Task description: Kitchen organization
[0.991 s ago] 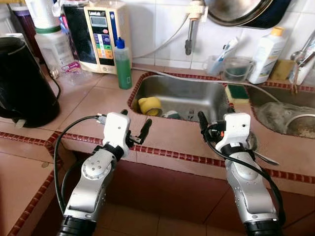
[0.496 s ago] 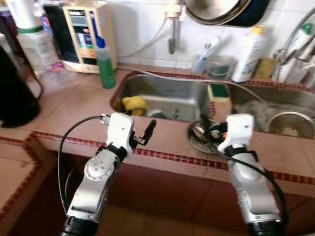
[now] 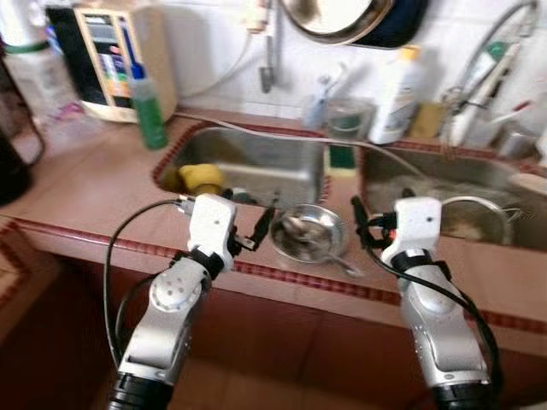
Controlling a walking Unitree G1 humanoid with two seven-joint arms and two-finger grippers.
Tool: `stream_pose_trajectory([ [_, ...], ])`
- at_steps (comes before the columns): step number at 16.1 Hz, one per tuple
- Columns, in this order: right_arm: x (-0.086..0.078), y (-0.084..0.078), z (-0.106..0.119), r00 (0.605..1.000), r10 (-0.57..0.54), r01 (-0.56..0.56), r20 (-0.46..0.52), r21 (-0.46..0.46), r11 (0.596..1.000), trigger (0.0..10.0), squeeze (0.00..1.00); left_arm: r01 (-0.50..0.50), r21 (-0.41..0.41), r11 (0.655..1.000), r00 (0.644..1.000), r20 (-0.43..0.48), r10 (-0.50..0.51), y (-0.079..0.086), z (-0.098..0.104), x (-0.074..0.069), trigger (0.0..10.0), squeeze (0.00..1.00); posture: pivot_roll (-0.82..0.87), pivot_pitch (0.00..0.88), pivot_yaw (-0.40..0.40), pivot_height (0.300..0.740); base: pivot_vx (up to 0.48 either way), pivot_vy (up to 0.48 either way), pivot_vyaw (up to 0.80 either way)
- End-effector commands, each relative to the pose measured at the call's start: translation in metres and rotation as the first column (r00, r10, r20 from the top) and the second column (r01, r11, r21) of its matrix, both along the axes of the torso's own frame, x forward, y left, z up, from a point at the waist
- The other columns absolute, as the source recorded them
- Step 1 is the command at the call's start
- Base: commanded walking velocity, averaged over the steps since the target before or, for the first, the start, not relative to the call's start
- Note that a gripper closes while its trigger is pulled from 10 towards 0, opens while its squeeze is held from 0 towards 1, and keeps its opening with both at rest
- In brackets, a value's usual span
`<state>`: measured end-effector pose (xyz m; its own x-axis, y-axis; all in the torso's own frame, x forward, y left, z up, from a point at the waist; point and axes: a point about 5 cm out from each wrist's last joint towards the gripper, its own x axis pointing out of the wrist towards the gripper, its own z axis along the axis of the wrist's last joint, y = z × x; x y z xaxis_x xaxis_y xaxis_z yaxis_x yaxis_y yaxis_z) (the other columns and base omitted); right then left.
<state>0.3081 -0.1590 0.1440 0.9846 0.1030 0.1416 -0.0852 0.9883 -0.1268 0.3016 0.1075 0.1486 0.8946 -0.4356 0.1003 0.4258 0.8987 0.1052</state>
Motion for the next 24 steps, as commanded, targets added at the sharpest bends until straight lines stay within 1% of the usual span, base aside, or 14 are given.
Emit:
stream_pose_trajectory([
  [1, 0.000, 0.009, 0.002, 0.999, 0.033, -0.033, 0.009, 0.005, 0.999, 10.0, 0.00, -0.023, -0.002, 1.000, 1.000, 0.012, 0.023, 0.005, 0.003, 0.001, 10.0, 0.00, -0.17, 0.000, 0.014, 0.740, 0.000, 0.000, 0.00],
  [4, -0.004, 0.012, -0.001, 0.997, 0.076, -0.076, 0.012, 0.014, 0.997, 10.0, 0.00, -0.020, -0.005, 1.000, 1.000, 0.021, 0.020, 0.005, 0.004, -0.001, 10.0, 0.00, -0.16, 0.000, 0.014, 0.740, 0.000, 0.000, 0.00],
  [7, -0.016, 0.018, -0.012, 0.987, 0.158, -0.158, -0.008, -0.009, 0.987, 10.0, 0.00, 0.003, 0.017, 1.000, 1.000, 0.031, -0.004, 0.006, 0.002, -0.007, 10.0, 0.00, -0.16, 0.000, 0.014, 0.740, 0.000, 0.000, 0.00],
  [9, -0.028, 0.021, -0.020, 0.977, 0.211, -0.211, -0.019, -0.029, 0.977, 10.0, 0.00, 0.051, 0.041, 0.998, 0.997, 0.057, -0.054, 0.002, 0.001, -0.014, 10.0, 0.00, -0.16, 0.001, 0.014, 0.740, 0.000, 0.000, 0.00],
  [11, -0.035, 0.021, -0.023, 0.972, 0.234, -0.235, -0.017, -0.018, 0.972, 10.0, 0.00, 0.100, 0.079, 0.992, 0.993, 0.059, -0.105, -0.001, -0.003, -0.021, 10.0, 0.00, -0.16, 0.007, 0.014, 0.740, 0.000, 0.000, 0.00],
  [13, -0.046, 0.019, -0.027, 0.967, 0.253, -0.254, -0.010, -0.017, 0.967, 10.0, 0.00, 0.129, 0.085, 0.988, 0.989, 0.067, -0.135, -0.004, -0.003, -0.027, 10.0, 0.00, -0.17, 0.024, 0.020, 0.740, 0.000, 0.000, 0.00],
  [14, -0.049, 0.019, -0.028, 0.966, 0.259, -0.259, -0.007, -0.018, 0.966, 10.0, 0.00, 0.133, 0.083, 0.988, 0.988, 0.069, -0.139, -0.005, -0.003, -0.027, 10.0, 0.00, -0.17, 0.029, 0.021, 0.740, 0.000, 0.000, 0.00],
  [15, -0.055, 0.018, -0.028, 0.964, 0.266, -0.266, 0.003, -0.007, 0.964, 10.0, 0.00, 0.137, 0.081, 0.987, 0.987, 0.072, -0.143, -0.005, -0.002, -0.027, 10.0, 0.00, -0.17, 0.035, 0.025, 0.740, 0.000, 0.000, 0.00],
  [20, -0.065, 0.018, -0.021, 0.958, 0.282, -0.285, 0.061, 0.053, 0.957, 10.0, 0.00, 0.144, 0.080, 0.986, 0.985, 0.083, -0.150, -0.005, 0.000, -0.026, 10.0, 0.00, -0.18, 0.044, 0.041, 0.740, 0.000, 0.000, 0.00],
  [21, -0.071, 0.017, -0.026, 0.957, 0.286, -0.288, 0.046, 0.046, 0.957, 10.0, 0.00, 0.151, 0.087, 0.985, 0.984, 0.083, -0.158, -0.005, 0.000, -0.027, 10.0, 0.00, -0.18, 0.045, 0.045, 0.740, 0.000, 0.000, 0.00],
  [22, -0.073, 0.016, -0.029, 0.957, 0.286, -0.288, 0.035, 0.039, 0.957, 10.0, 0.00, 0.156, 0.095, 0.983, 0.983, 0.085, -0.164, -0.005, 0.000, -0.028, 10.0, 0.00, -0.18, 0.045, 0.045, 0.740, 0.000, 0.000, 0.00],
  [23, -0.076, 0.014, -0.033, 0.957, 0.288, -0.289, 0.018, 0.031, 0.957, 10.0, 0.00, 0.172, 0.115, 0.978, 0.980, 0.083, -0.182, -0.005, -0.002, -0.030, 10.0, 0.00, -0.18, 0.047, 0.045, 0.740, 0.000, 0.000, 0.00],
  [24, -0.081, 0.012, -0.039, 0.957, 0.291, -0.291, -0.005, 0.023, 0.956, 10.0, 0.00, 0.213, 0.149, 0.966, 0.972, 0.070, -0.225, -0.008, -0.007, -0.034, 10.0, 0.00, -0.18, 0.049, 0.047, 0.740, 0.000, 0.000, 0.00],
])
